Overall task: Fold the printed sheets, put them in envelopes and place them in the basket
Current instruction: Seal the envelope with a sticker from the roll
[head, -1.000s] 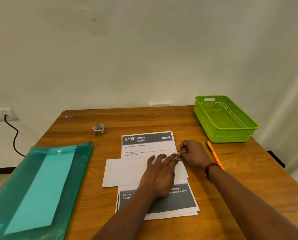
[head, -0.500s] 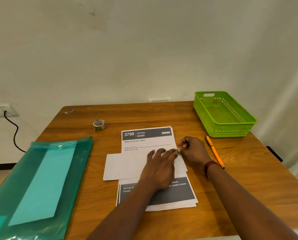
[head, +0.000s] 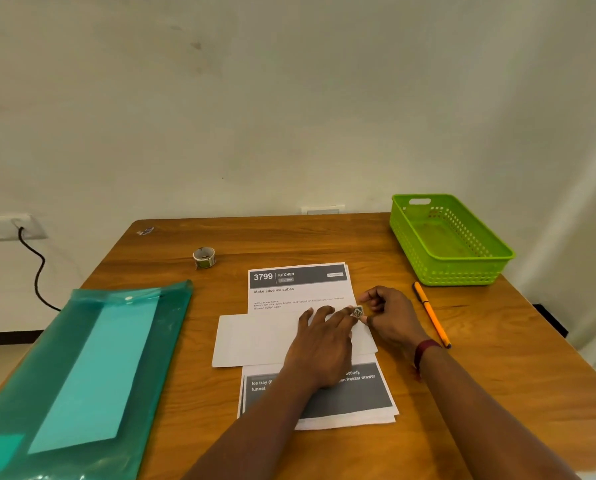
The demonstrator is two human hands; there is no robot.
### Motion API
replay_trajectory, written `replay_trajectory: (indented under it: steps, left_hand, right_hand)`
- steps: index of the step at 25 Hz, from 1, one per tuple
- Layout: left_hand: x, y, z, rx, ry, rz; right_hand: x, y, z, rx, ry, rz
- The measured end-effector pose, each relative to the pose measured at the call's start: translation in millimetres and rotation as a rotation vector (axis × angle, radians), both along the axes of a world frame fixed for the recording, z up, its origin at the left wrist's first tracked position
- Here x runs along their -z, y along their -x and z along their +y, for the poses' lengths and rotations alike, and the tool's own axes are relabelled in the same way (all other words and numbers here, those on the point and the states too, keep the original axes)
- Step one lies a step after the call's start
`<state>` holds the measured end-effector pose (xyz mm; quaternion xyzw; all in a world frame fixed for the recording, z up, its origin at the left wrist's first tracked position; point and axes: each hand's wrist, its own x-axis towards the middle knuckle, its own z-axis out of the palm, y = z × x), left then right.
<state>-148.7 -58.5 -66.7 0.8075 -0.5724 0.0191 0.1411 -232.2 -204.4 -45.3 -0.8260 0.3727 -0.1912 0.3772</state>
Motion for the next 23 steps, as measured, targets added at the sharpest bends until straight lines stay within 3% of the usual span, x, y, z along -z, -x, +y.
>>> replay_trajectory:
  steps: [4,7,9,16,23]
  left_hand:
    - [-7,2,3,-0.003,0.069,0.071]
    - [-20,-2,9,-0.121,0.271,0.317]
    - [-37,-25,16,-0.204,0.367,0.385]
    - [-65,-162,85,-0.475,0.366,0.245]
    - [-40,-177,194,-0.704,0.343,0.186]
  right_hand:
    - [14,10,16,0.120,0.131,-0.187]
    - [12,14,30,0.184,0.243,-0.276]
    - [8,16,33,0.221,0.305,-0.282]
    - [5,18,34,0.305,0.418,-0.296]
    - [18,22,42,0.225,0.800,-0.295]
